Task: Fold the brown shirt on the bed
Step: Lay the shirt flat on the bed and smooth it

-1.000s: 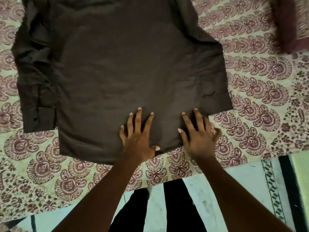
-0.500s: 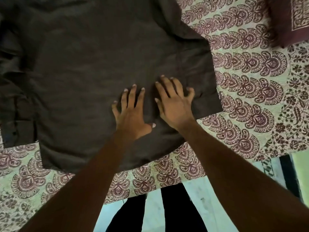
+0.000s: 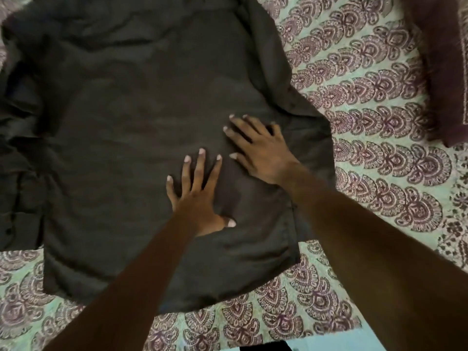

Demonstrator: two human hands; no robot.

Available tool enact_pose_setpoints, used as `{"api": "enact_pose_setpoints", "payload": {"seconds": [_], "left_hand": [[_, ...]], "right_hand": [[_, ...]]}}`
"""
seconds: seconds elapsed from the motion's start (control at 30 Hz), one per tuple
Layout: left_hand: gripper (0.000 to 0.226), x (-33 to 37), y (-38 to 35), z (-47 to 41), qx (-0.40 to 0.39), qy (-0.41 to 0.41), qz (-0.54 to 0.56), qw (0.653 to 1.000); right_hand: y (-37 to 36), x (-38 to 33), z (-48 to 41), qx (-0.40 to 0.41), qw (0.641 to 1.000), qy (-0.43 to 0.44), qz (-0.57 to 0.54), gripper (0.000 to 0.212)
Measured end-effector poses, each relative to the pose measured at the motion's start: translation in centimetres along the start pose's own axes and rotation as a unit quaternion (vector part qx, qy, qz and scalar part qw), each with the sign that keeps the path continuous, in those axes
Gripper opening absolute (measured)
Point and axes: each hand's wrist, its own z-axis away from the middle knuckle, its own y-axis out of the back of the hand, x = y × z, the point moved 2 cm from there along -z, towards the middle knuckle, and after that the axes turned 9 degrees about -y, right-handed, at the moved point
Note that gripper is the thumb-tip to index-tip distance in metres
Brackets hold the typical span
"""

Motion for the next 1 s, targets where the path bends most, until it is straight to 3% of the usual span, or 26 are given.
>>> {"api": "enact_pose_setpoints", "payload": {"seconds": [0.13, 0.17, 0.2, 0.33, 0.37, 0.5, 0.53, 0.7, 0.83, 1.0], "left_hand": [[0.156, -0.4, -0.3, -0.4, -0.031, -0.005, 0.011, 0.999], [0.156, -0.6, -0.3, -0.5, -0.036, -0.005, 0.012, 0.999], [0.156, -0.7, -0.3, -0.6, -0.039, -0.004, 0.012, 0.999], [0.155, -0.8, -0.3, -0.7, -0.047, -0.009, 0.012, 0.999], [0.155, -0.9, -0.3, -0.7, -0.049, -0.01, 0.013, 0.999], [0.155, -0.9, -0.2, -0.7, -0.055, -0.012, 0.025, 0.998], [0.155, -0.9, -0.1, -0.7, -0.057, -0.014, 0.025, 0.998], [0.146, -0.8, -0.3, 0.1, -0.016, -0.029, 0.009, 0.999], [0.104, -0.5, -3.8, 4.4, 0.12, -0.105, -0.022, 0.987], [0.095, 0.6, -9.4, 11.6, 0.103, -0.129, -0.008, 0.986]], "right_hand": [[0.9, 3.1, -3.0, 0.004, 0.977, -0.209, -0.044, 0.076], [1.3, 3.0, -3.6, 0.016, 0.973, -0.226, -0.043, 0.077], [1.6, 2.4, -4.1, 0.034, 0.977, -0.207, -0.031, 0.077], [1.0, 0.8, -4.9, 0.016, 0.999, 0.024, 0.017, 0.07], [0.8, 1.1, -5.1, 0.013, 1.0, 0.012, 0.017, 0.068], [1.5, 1.9, -4.6, 0.016, 0.969, -0.245, -0.027, 0.067], [1.8, 1.4, -3.9, 0.024, 0.966, -0.256, -0.025, 0.067], [0.5, -3.3, 6.3, -0.007, 0.993, -0.118, 0.022, 0.071], [-1.0, -4.5, 16.1, -0.074, 0.986, -0.144, 0.032, 0.073], [-2.1, -4.8, 22.8, -0.08, 0.987, -0.136, 0.018, 0.073]]}}
